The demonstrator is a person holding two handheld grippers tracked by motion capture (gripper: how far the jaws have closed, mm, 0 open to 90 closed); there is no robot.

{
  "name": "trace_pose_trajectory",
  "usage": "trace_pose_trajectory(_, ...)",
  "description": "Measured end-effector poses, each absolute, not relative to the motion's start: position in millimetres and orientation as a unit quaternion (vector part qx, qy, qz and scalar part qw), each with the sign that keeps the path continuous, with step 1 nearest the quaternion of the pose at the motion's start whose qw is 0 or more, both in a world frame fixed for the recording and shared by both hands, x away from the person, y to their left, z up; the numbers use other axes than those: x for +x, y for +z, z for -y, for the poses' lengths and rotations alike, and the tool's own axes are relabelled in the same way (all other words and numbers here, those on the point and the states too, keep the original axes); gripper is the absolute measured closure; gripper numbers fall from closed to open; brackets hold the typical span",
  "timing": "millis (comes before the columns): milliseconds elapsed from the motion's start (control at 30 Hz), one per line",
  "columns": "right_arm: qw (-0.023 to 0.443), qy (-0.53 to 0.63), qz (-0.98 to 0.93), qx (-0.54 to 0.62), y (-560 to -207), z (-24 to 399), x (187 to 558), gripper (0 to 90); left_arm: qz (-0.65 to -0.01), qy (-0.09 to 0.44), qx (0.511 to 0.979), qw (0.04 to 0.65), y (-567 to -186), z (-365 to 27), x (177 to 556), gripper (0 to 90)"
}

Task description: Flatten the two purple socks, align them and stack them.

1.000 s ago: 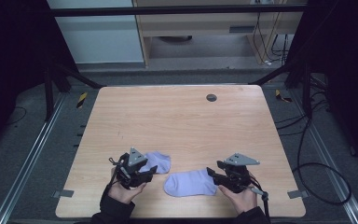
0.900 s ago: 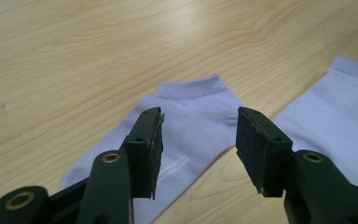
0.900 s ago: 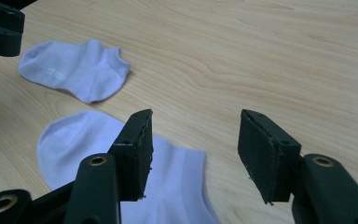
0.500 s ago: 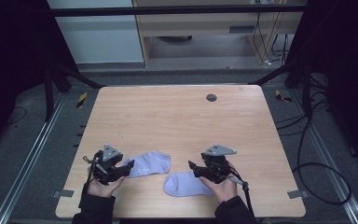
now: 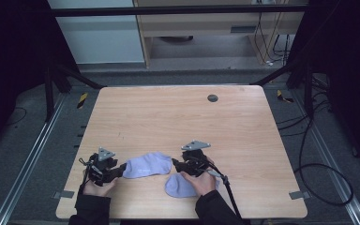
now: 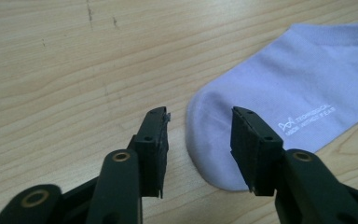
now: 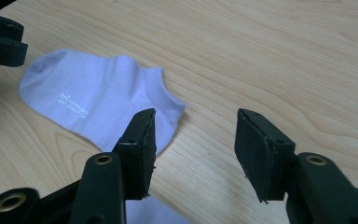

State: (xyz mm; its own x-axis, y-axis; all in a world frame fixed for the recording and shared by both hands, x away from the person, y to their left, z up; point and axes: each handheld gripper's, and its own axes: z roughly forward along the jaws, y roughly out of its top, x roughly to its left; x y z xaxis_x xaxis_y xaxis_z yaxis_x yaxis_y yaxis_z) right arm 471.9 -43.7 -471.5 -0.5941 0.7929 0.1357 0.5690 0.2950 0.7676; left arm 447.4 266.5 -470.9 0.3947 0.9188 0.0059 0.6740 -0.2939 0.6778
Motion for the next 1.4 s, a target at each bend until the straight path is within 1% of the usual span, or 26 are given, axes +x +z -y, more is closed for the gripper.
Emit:
trace_pose_trajectory(367, 0.147, 0.391, -0.801, 0.429, -486, 16, 486, 57.0, -0.505, 0.190, 0.789, 0.294, -479, -264, 453, 67.9)
trace_pose_trajectory(567, 0.141, 0.383, -0.802, 0.437, -495, 8, 492, 60.1, -0.506, 0.183, 0.793, 0.285, -483, -261, 455, 72.5)
trace_pose_trajectory(667, 0.137, 0.379, -0.804, 0.437, -498, 4, 493, 63.0, -0.506, 0.178, 0.796, 0.281, -485, -261, 457, 76.1)
trace_pose_trajectory(767, 0.144, 0.373, -0.808, 0.433, -501, 1, 494, 65.8, -0.510, 0.175, 0.793, 0.283, -486, -260, 457, 79.9)
trace_pose_trajectory(900, 0.155, 0.366, -0.807, 0.438, -500, -1, 492, 75.9, -0.513, 0.167, 0.793, 0.282, -485, -259, 458, 85.8)
trace_pose_trajectory(1033, 0.158, 0.362, -0.811, 0.432, -500, -3, 489, 85.7, -0.517, 0.166, 0.792, 0.280, -484, -258, 457, 86.8)
trace_pose_trajectory(1200, 0.150, 0.372, -0.806, 0.436, -496, -2, 488, 87.1, -0.519, 0.164, 0.785, 0.296, -479, -260, 455, 87.0)
trace_pose_trajectory(1400, 0.142, 0.403, -0.795, 0.432, -483, 8, 481, 87.1, -0.513, 0.163, 0.778, 0.324, -467, -260, 449, 87.0)
